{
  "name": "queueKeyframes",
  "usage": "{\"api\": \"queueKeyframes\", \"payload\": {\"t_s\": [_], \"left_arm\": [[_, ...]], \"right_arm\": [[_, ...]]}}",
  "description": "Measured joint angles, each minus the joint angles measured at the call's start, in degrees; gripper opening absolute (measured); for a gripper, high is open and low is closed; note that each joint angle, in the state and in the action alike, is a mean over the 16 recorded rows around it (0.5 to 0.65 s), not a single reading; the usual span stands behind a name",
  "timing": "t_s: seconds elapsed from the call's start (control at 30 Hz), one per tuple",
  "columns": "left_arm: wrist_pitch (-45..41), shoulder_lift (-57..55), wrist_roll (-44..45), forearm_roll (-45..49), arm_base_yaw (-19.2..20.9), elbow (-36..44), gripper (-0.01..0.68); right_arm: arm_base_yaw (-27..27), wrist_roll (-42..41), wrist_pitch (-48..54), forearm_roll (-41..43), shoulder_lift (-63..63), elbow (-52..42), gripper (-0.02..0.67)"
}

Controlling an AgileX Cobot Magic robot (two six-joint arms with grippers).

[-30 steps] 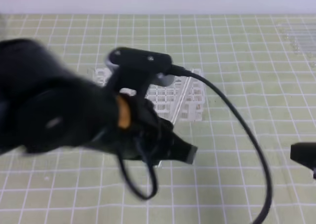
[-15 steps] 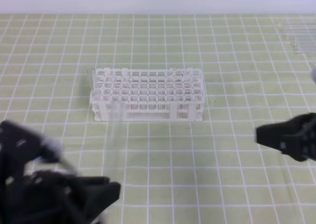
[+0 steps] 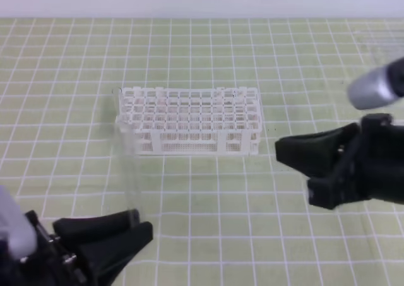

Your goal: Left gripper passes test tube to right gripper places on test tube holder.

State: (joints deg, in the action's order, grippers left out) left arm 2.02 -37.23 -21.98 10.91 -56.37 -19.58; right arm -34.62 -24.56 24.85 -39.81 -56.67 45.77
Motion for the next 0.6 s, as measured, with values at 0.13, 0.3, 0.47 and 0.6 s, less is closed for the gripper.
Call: {"api": "queueKeyframes", "payload": {"t_s": [0.13,0.3,0.47,0.6], "left_arm": [[5.87,-3.72,0.04,1.69,0.0,0.54,0.052],[12.91,-9.85,0.06,1.79,0.01,0.54,0.046],[19.53,-15.76,0.11,1.86,0.0,0.54,0.046],[23.41,-19.23,0.17,1.96,0.0,0.52,0.034]], "right_arm": [[-4.3,-2.57,-8.69,0.16,4.17,-3.71,-0.017],[-10.11,-5.79,-18.4,-0.24,8.78,-8.21,-0.017],[-15.58,-8.23,-25.43,-0.65,10.53,-11.01,-0.01],[-18.74,-8.57,-28.13,-1.04,9.86,-11.55,0.032]]}}
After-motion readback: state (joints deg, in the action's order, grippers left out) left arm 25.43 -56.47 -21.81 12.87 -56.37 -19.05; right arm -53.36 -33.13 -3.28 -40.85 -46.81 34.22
